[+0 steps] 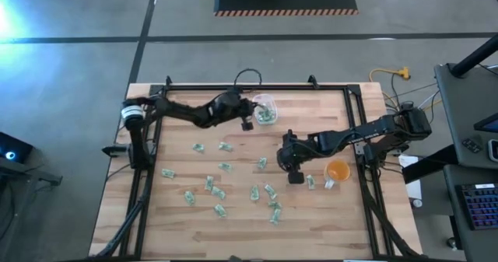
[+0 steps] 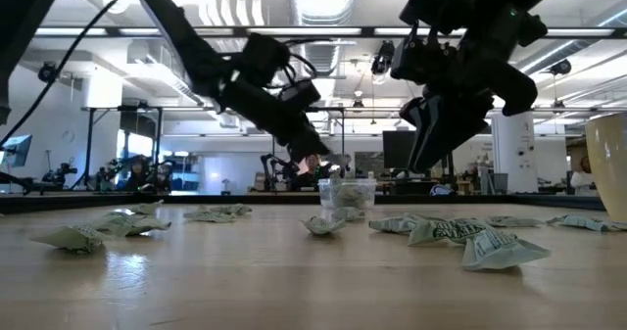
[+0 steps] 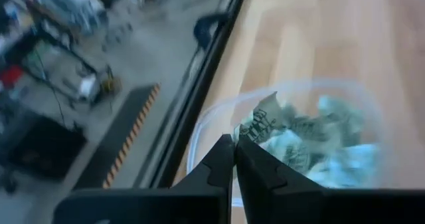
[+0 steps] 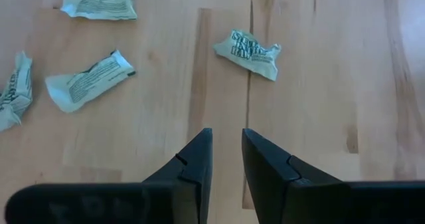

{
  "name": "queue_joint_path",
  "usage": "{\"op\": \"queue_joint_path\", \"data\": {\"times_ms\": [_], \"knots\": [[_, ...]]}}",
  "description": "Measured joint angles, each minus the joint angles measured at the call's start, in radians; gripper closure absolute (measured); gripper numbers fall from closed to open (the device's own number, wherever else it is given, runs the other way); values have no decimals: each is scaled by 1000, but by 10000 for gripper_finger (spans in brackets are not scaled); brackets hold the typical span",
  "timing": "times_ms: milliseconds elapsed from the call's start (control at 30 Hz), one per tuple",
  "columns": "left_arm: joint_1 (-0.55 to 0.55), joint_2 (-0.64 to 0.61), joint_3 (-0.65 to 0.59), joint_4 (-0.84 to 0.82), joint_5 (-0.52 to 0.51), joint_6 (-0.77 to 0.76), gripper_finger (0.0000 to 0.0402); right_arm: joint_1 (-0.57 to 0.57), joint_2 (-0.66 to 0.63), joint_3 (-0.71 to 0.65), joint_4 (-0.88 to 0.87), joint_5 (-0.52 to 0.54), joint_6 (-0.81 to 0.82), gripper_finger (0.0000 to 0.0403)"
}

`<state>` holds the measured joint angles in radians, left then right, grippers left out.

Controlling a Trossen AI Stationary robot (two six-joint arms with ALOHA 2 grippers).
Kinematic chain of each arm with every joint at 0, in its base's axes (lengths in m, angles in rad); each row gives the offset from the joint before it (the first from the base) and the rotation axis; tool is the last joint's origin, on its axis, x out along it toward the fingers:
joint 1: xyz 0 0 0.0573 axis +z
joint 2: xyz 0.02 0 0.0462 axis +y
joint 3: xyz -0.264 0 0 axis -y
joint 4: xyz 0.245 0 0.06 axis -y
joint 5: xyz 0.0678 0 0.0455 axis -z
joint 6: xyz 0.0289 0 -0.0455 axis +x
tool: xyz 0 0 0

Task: Pick and place Stevia / Truvia into bins
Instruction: Put the green stevia packet into the transparent bin

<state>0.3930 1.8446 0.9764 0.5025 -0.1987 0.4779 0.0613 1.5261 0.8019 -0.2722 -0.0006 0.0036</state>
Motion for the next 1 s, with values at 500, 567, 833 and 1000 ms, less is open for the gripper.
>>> {"op": "queue_joint_path", "data": {"times_ms": [500,567,833,1000], "knots": [[-7,-36,64,-280,4,-51,259,9,0,-37,-109,-84,214,316],[-13,-54,63,-350,5,-54,254,17,0,-47,-111,-84,223,312],[-43,-129,22,-469,6,-83,252,41,3,-87,-57,-87,226,301],[-58,-166,-11,-460,7,-83,252,70,16,-128,-15,-87,236,297]]}}
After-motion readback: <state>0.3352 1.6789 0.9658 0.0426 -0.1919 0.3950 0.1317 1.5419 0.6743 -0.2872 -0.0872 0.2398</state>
